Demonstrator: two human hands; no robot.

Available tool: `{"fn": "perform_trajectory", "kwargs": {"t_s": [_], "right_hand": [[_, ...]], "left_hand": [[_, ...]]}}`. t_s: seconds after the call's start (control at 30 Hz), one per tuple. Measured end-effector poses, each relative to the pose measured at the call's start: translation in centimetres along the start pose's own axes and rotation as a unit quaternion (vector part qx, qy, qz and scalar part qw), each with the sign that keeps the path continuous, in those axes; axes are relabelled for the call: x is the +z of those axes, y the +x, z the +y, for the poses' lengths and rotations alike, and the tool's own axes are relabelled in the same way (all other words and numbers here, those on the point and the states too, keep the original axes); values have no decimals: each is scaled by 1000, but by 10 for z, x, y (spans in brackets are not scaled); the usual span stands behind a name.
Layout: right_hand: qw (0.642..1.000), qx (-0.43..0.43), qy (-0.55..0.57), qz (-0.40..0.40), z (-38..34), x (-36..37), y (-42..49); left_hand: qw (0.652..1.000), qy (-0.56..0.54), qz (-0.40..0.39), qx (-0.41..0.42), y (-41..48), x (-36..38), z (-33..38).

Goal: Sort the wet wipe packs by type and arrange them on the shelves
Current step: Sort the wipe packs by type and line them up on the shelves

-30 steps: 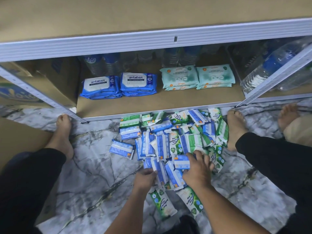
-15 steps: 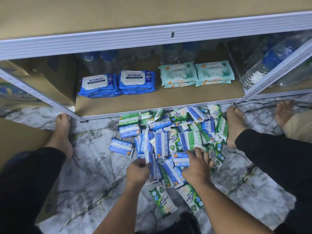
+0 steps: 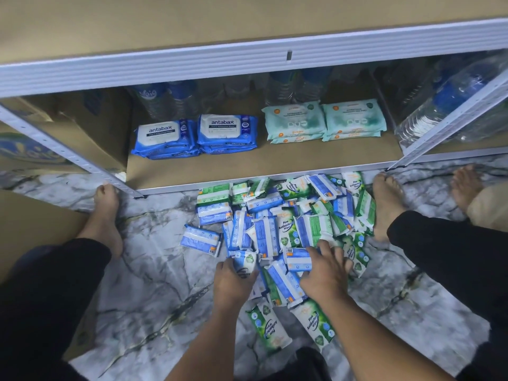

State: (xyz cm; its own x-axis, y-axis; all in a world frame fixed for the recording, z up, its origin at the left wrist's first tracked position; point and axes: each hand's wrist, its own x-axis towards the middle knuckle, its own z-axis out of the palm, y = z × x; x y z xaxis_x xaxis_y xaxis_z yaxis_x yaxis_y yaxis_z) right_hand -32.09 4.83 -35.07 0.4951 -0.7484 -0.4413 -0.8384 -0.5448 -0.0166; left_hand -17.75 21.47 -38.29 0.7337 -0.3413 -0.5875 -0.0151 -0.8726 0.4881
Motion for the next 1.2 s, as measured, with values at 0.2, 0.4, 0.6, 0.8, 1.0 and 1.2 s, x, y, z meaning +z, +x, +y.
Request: {"fn": "perform_trajectory", "kwargs": {"t_s": [0.2,0.4,0.6,0.8,1.0,1.2], "right_hand": [[992,6,125,-20,-3,-13,-14],[782,196,577,-128,-35,-68,-28],[622,188,743,-156,-40,-91,-51],[676,146,709,-137,-40,-102,-66],[724,86,681,-72,-40,-113,-73],[706,70,702,-63,-44,-121,-72]], "left_hand": [[999,-23,-13,26,-6,-37,0],[990,-115,-50,70,-29,-76,14],[972,-182,-81,121,-46,-116,28],[963,-233,-38,127,-70,-143,34],[956,-264,37,126,-84,-153,37],[936,-313,95,134,-91,-160,48]]}}
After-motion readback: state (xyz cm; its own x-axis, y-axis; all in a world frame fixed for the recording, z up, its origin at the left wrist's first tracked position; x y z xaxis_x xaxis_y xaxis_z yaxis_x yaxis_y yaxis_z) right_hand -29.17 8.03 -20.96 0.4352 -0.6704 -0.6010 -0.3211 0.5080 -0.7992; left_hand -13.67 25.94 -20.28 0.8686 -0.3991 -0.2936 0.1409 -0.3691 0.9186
